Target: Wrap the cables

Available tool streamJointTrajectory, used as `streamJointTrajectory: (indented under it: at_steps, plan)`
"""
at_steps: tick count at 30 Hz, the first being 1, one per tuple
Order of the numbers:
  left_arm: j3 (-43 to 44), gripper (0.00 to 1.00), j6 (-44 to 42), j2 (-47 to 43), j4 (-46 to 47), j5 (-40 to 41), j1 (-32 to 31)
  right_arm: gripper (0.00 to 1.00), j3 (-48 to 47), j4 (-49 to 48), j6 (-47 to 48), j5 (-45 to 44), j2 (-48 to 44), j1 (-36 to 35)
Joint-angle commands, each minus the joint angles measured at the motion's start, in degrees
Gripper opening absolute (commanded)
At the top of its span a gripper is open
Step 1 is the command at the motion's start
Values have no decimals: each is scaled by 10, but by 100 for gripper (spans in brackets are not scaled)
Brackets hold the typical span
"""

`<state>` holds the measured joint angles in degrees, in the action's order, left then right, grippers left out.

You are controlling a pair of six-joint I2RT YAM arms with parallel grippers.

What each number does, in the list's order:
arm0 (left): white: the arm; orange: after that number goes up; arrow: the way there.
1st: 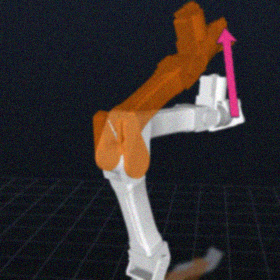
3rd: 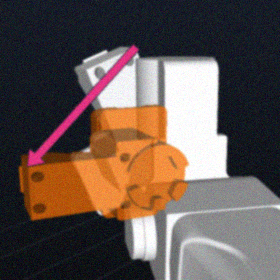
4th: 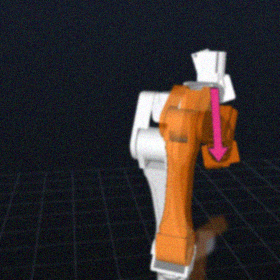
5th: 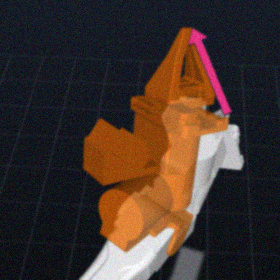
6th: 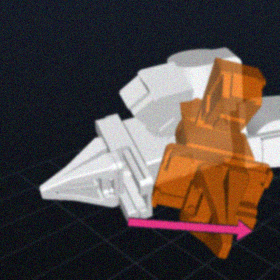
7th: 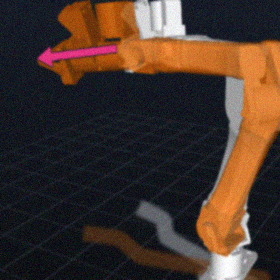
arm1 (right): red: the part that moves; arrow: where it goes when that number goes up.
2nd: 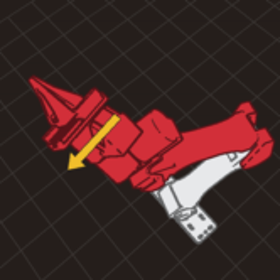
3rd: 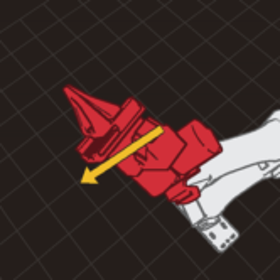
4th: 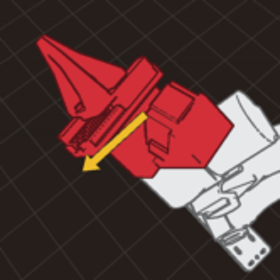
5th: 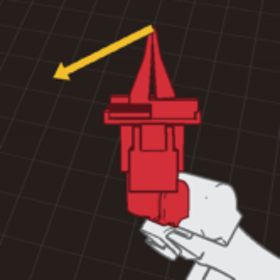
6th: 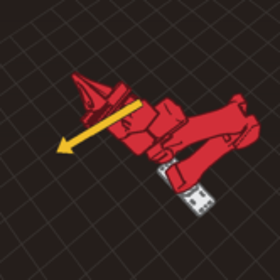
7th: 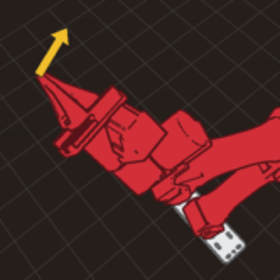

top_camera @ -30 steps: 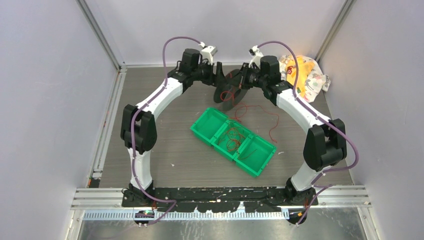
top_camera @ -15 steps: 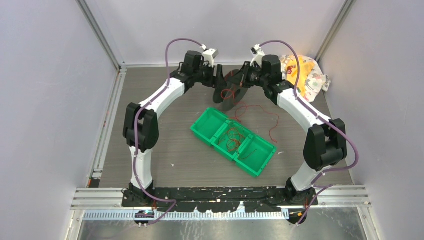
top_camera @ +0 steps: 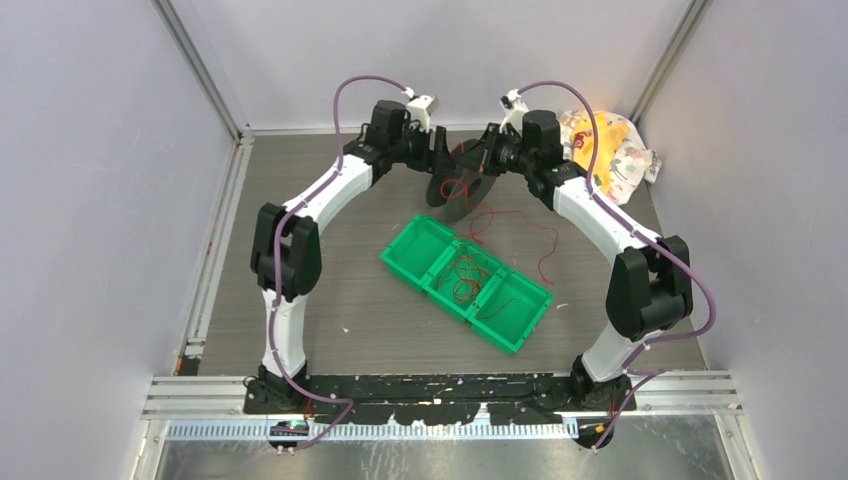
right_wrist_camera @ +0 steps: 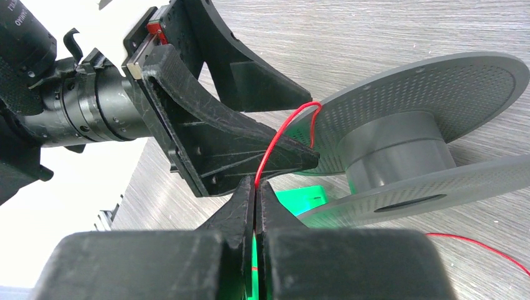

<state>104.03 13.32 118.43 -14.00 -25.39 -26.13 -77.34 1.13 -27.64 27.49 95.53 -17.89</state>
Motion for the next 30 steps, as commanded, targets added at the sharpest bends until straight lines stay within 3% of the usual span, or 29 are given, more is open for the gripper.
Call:
streamJointTrajectory:
  at_steps: [1,16,30]
  plan:
    - [31,64,5,5,30,12,-1,1,-11,-31,-7,11,5,2]
    - [47,59,13,26,26,16,-1,1,-15,-37,-18,16,10,2]
    - [52,33,-5,20,15,29,-6,1,-16,-41,-23,21,17,1]
